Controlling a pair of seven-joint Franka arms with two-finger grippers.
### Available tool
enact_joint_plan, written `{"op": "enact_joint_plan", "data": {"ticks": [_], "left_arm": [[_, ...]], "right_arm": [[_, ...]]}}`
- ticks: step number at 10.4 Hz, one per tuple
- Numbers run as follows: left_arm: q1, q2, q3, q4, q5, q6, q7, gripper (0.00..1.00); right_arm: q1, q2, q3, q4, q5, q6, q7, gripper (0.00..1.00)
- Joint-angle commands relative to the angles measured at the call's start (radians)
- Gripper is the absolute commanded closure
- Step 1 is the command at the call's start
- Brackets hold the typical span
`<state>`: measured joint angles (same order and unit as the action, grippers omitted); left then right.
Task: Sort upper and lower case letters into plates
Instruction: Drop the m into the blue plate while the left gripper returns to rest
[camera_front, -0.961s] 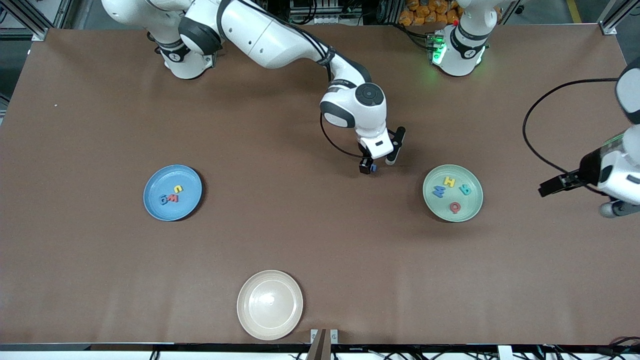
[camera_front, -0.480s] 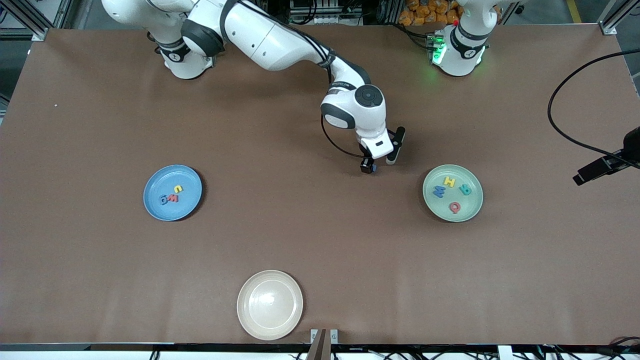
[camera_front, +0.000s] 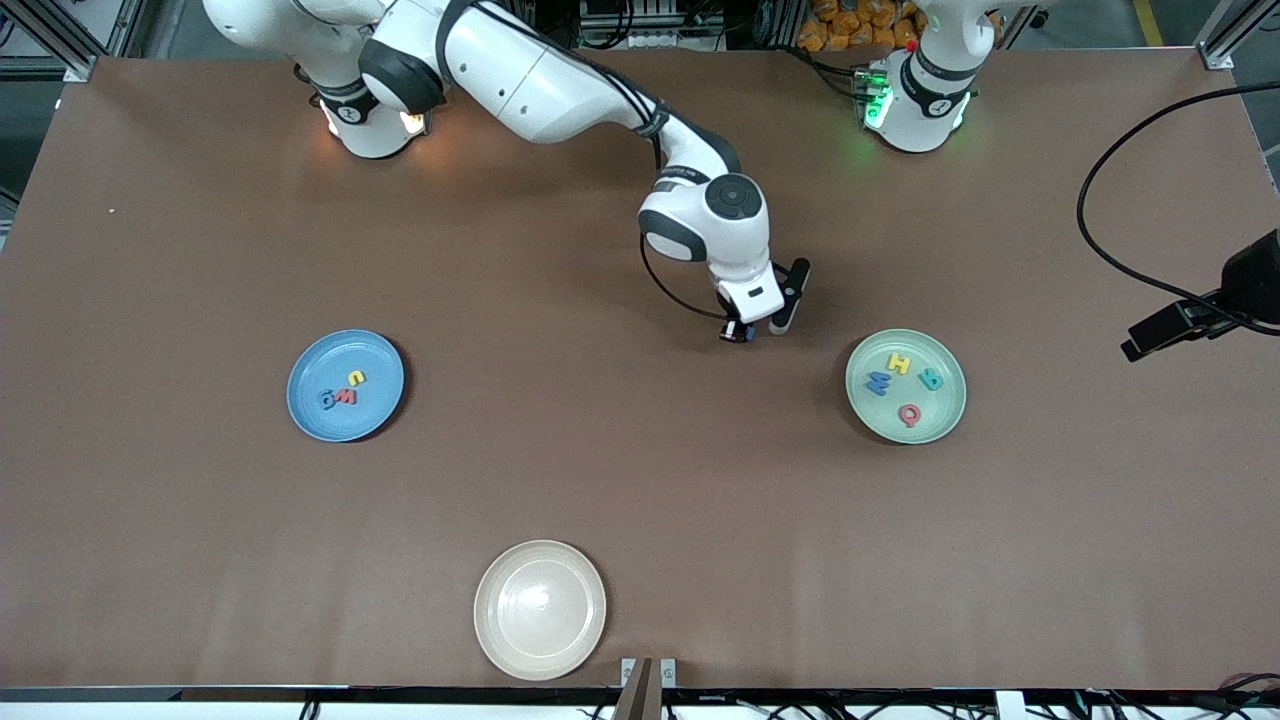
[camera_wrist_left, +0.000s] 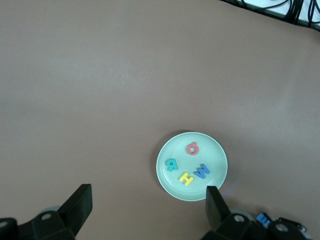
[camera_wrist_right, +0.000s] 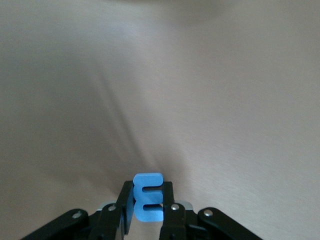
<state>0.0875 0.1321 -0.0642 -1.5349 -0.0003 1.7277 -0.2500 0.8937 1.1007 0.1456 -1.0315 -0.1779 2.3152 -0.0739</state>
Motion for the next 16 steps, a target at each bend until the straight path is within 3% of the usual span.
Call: {"op": "enact_joint_plan", "data": {"ticks": [1,2,5,7,8,9,10,12,15,16], "left_arm": [[-0.033,0.0,0.015,0.016,0.034,-0.031,0.014,0.0],[-0.047,0.003,0.023,0.016,0.063,-0.031,0.014,0.0],[-0.068,0.006,0.02,0.019,0.089,-0.031,0.003,0.0],[-0.068,0.0,0.015,0.024,0.086,-0.033,0.003,0.0],[-0.069,-0.005,0.015,0.024,0.08,-0.033,0.003,0.0],[-0.078,-0.008,0.015,0.024,0.072,-0.034,0.003,0.0],[-0.106,-0.018,0.024,0.024,0.074,-0.034,0.003,0.0],[-0.109,-0.02,0.024,0.024,0.071,-0.034,0.003,0.0],[-0.104,-0.019,0.018,0.024,0.072,-0.034,0.003,0.0],[-0.104,-0.019,0.017,0.024,0.069,-0.036,0.003,0.0]], "right_arm": [[-0.074,-0.189,0.005,-0.199,0.063,-0.014,-0.02,1.0],[-0.117,-0.267,0.005,-0.275,0.101,-0.064,-0.02,1.0],[-0.284,-0.529,-0.004,-0.45,0.193,-0.397,0.018,1.0],[-0.468,-0.684,-0.008,-0.624,0.202,-0.528,0.025,1.0],[-0.545,-0.712,-0.018,-0.677,0.199,-0.604,0.025,1.0],[-0.594,-0.71,-0.081,-0.703,0.19,-0.631,0.023,1.0],[-0.66,-0.7,-0.116,-0.751,0.187,-0.597,0.011,1.0],[-0.719,-0.68,-0.181,-0.855,0.192,-0.397,-0.024,1.0],[-0.737,-0.65,-0.222,-0.858,0.196,-0.318,-0.027,1.0],[-0.748,-0.653,-0.222,-0.858,0.199,-0.303,-0.026,0.34]]}}
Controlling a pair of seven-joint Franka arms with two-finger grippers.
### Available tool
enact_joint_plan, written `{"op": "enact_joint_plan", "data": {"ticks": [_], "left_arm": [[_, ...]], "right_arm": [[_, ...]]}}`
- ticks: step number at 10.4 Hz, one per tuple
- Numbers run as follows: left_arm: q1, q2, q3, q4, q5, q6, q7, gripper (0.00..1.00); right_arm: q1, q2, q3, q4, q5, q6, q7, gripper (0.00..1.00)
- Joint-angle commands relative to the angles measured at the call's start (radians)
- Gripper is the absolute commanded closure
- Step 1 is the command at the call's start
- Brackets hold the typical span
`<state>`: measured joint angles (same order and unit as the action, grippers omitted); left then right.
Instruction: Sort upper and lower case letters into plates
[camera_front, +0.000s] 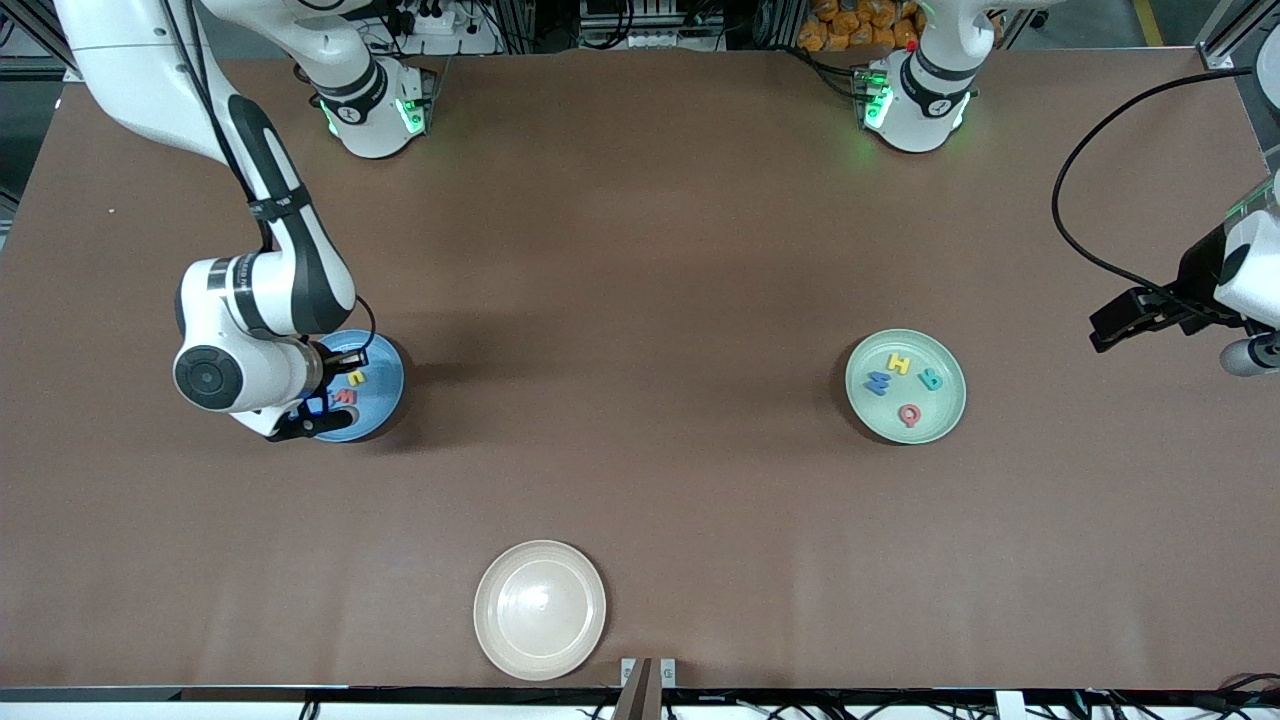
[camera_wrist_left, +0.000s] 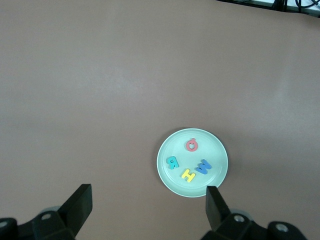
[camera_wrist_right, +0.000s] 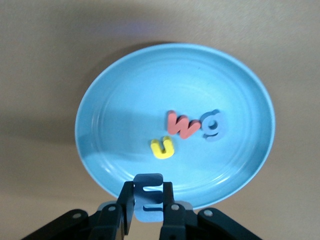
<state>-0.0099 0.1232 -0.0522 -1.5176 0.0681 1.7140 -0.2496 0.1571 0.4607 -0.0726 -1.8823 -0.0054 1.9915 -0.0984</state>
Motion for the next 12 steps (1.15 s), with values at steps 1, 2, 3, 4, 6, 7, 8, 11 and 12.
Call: {"op": "enact_joint_plan", "data": {"ticks": [1,2,3,4,6,7,8,11,12], "left_arm": [[-0.009,-0.01,0.002,0.007,0.001,-0.022,0.003,0.0],[-0.009,-0.014,-0.003,0.008,-0.001,-0.024,0.003,0.0],[-0.01,-0.029,-0.003,0.007,-0.031,-0.042,0.003,0.0],[-0.009,-0.039,-0.003,0.007,-0.068,-0.046,0.004,0.0],[-0.01,-0.05,-0.003,0.007,-0.111,-0.053,0.003,0.0],[-0.01,-0.05,-0.009,0.007,-0.102,-0.062,0.015,0.0],[-0.01,-0.05,-0.017,0.007,-0.1,-0.062,0.015,0.0],[-0.006,-0.05,-0.028,0.008,-0.099,-0.063,0.015,0.0],[-0.007,-0.05,-0.025,0.008,-0.099,-0.063,0.013,0.0]], "right_arm": [[-0.019,-0.031,-0.006,-0.006,0.028,0.014,0.003,0.0],[-0.024,-0.078,-0.012,-0.006,0.027,0.001,0.003,0.0],[-0.027,-0.141,-0.027,0.0,0.027,-0.031,0.003,0.0],[-0.039,-0.228,-0.029,0.0,0.027,-0.04,0.002,0.0],[-0.086,-0.406,-0.029,0.008,0.027,-0.075,0.002,0.0],[-0.099,-0.468,-0.029,0.032,0.025,-0.145,0.012,0.0],[-0.125,-0.497,-0.029,0.064,0.028,-0.18,0.012,0.0],[-0.122,-0.573,-0.053,0.144,0.03,-0.227,0.012,0.0],[-0.117,-0.57,-0.055,0.196,0.03,-0.287,0.014,0.0]]}}
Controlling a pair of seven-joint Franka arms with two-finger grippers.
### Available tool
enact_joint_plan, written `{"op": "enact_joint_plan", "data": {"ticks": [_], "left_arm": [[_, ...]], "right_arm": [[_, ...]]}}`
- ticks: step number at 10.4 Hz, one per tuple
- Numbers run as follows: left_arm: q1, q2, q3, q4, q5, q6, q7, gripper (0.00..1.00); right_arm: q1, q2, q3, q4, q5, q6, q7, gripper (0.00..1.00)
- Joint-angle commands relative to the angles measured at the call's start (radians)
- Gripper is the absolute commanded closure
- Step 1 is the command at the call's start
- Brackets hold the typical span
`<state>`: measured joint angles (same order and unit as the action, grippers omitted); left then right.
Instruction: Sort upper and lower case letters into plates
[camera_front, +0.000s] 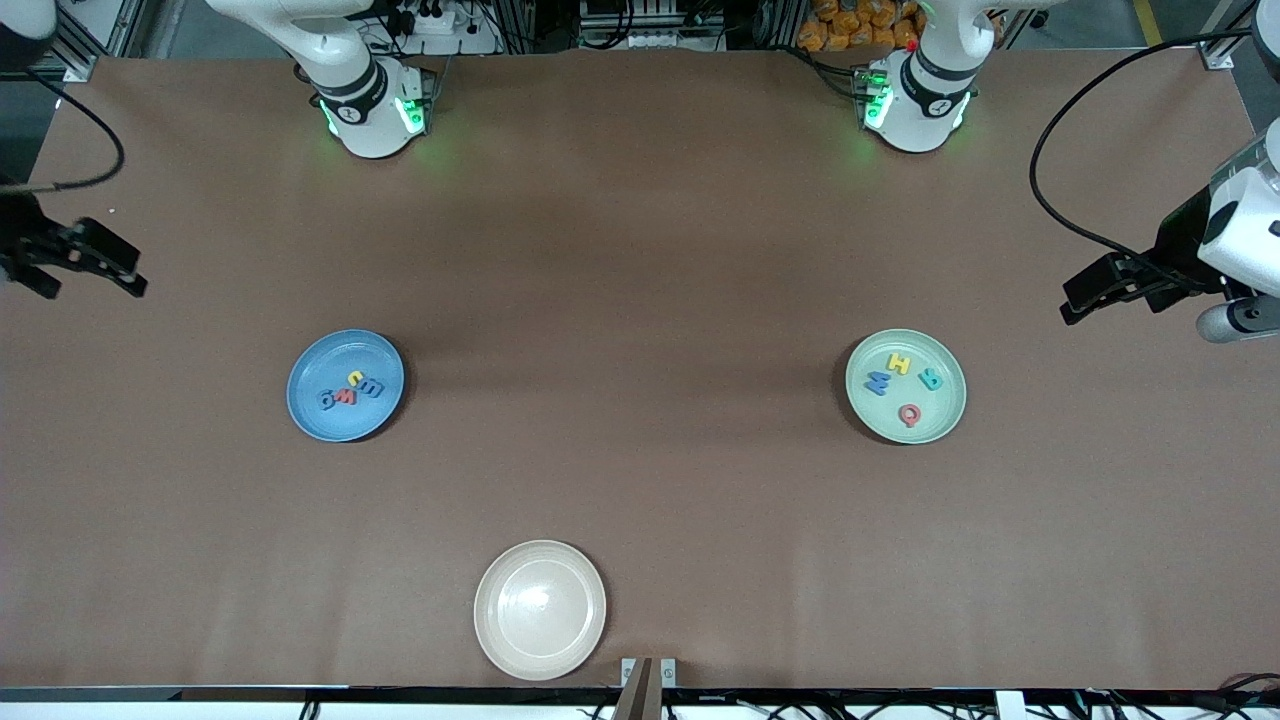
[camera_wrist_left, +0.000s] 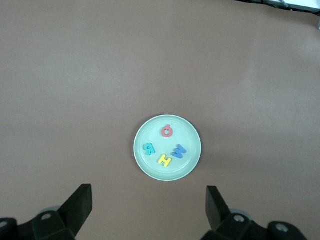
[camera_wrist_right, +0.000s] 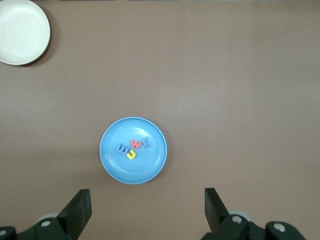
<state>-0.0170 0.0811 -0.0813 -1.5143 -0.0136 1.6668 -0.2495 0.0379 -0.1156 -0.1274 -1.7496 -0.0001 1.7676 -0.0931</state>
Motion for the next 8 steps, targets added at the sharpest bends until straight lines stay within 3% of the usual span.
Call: {"op": "enact_joint_plan", "data": {"ticks": [1,3,5,8], "left_arm": [[0.0,-0.006,0.005,0.005,-0.016,-0.016,0.013,0.0],[-0.003,-0.003,0.005,0.002,-0.013,-0.018,0.013,0.0],[-0.003,-0.006,0.003,0.003,0.024,-0.028,0.015,0.0],[-0.001,-0.004,0.005,0.003,0.026,-0.027,0.015,0.0]], "right_arm": [[0.007,0.01,0.002,0.106,0.023,-0.101,0.018,0.0],[0.007,0.014,0.014,0.137,0.025,-0.138,0.067,0.0],[-0.003,0.019,0.08,0.16,0.022,-0.197,0.134,0.0],[-0.003,0.048,0.087,0.162,0.023,-0.221,0.125,0.0]]}}
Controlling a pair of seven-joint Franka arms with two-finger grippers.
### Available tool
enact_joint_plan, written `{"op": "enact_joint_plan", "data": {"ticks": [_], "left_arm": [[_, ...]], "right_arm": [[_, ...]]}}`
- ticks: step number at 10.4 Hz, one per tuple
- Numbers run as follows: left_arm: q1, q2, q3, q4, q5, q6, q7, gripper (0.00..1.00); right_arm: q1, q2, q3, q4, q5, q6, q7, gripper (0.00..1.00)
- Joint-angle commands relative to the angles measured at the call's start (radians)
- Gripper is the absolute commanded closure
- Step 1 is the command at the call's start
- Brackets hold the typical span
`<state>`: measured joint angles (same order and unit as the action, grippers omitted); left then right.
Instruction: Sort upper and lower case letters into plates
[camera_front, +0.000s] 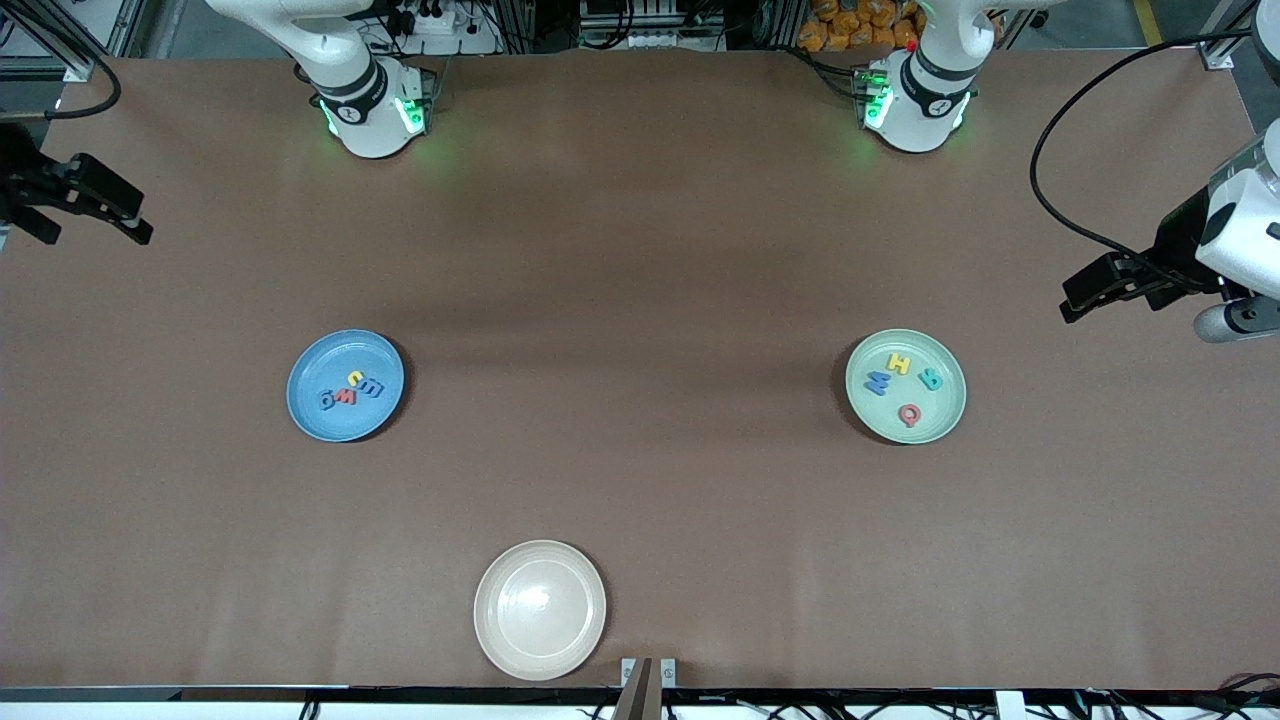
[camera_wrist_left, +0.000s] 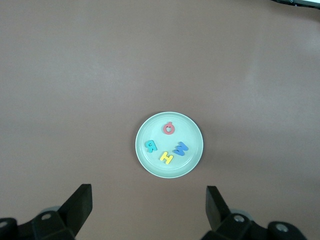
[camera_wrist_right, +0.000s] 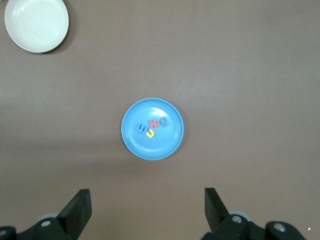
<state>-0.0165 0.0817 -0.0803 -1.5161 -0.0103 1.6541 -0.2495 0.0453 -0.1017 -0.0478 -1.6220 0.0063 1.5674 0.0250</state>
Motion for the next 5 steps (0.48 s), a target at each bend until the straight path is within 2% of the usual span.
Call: {"op": "enact_joint_plan", "data": {"ticks": [1,5], "left_arm": [[0.001,-0.005,0.004,0.005,0.023,-0.014,0.016,0.0],[-0.003,-0.005,0.004,0.005,0.023,-0.014,0.015,0.0]], "right_arm": [[-0.01,0.045,0.014,0.034,0.017,-0.015,0.006,0.0],[-0.01,0.062,0.012,0.028,0.02,-0.021,-0.008,0.0]]}}
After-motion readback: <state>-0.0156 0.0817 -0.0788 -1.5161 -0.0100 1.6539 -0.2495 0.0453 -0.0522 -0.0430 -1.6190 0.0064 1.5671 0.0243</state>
